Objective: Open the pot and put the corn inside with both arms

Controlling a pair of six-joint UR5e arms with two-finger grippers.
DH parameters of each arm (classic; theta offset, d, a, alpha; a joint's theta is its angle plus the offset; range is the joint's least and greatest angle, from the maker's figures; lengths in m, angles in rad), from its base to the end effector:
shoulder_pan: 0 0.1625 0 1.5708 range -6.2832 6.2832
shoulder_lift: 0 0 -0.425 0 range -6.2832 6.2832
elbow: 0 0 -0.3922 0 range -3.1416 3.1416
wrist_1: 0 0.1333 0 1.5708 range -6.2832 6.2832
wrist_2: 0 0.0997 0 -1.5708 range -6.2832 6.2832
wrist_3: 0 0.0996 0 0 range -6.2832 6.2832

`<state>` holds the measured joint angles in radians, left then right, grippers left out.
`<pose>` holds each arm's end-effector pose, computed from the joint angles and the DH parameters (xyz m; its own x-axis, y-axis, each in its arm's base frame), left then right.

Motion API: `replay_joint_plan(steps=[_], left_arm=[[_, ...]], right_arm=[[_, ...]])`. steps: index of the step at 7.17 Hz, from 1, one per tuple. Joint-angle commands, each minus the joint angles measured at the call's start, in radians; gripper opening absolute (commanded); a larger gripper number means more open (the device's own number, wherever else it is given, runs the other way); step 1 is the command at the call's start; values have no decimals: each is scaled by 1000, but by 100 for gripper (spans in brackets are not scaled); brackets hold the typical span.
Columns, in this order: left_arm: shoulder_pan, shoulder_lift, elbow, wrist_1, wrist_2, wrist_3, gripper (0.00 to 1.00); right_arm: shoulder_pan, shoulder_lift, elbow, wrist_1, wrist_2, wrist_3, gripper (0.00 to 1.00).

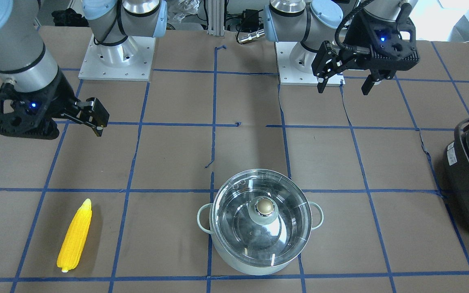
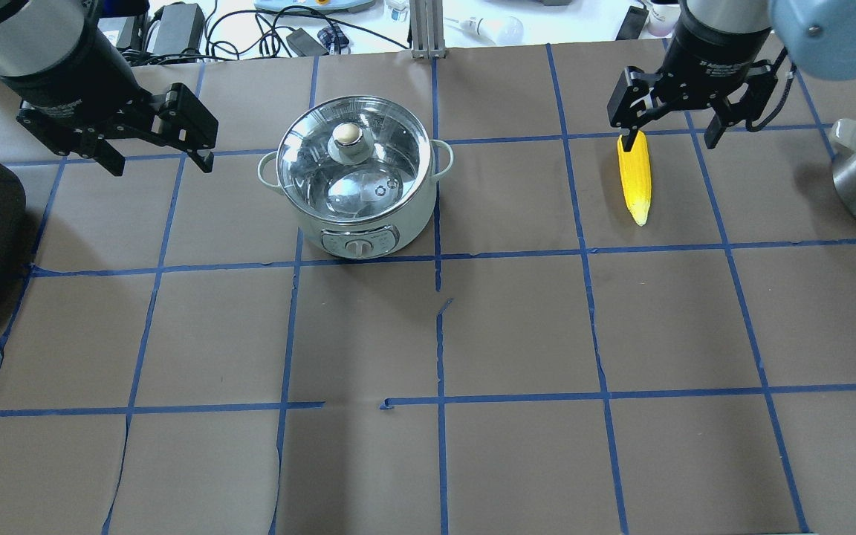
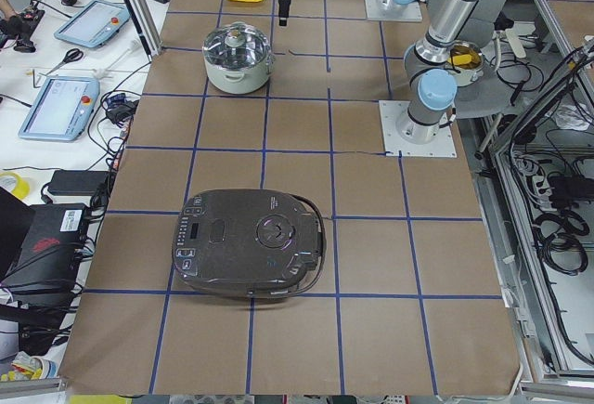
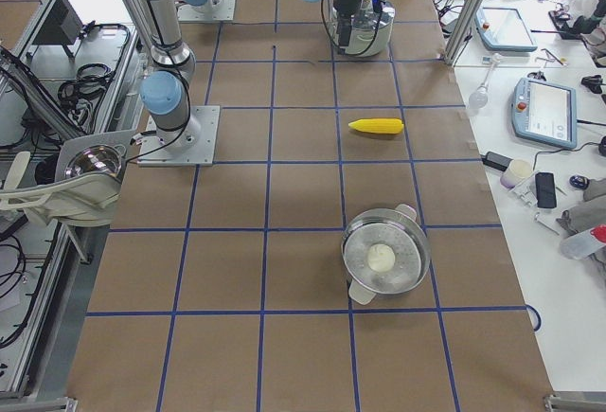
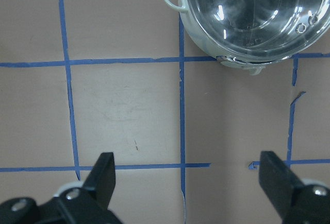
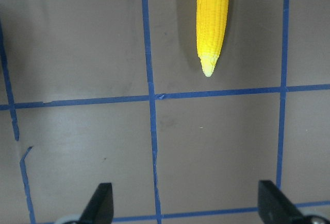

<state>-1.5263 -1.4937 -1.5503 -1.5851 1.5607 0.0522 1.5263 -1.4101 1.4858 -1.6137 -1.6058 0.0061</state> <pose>-0.1135 -0.4708 0.5335 -0.9999 0.0084 0.0057 0.0079 0.9965 -0.0836 0.1050 -0.5607 0.4496 -0.9982 0.0494 0.0352 0.0506 0.9982 0.0326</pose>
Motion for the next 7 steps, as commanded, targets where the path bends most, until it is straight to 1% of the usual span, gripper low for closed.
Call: replay_joint_plan(steps=[1,2,3,4,5,6,7], left_arm=[[0,1,-2,1,-1,0,100],[0,3,-2,1,-1,0,100],[0,1,-2,1,-1,0,100],[0,1,-2,1,-1,0,100],[0,-3,-2,1,-1,1,100],[3,-34,15,7,1,-6,100],[0,-69,18,55,-1,-37,100]], right_arm=[[-17,92,4,-135,-12,5,100],[-43,147,7,-212,-13,5,100],[-76,224,8,-279,1,3,100],[-89,268,14,-344,0,-6,100],[-92,290,16,-394,-9,-8,100],[-92,322,25,-431,-5,-5,100],[-95,379,30,-475,-12,-8,100]])
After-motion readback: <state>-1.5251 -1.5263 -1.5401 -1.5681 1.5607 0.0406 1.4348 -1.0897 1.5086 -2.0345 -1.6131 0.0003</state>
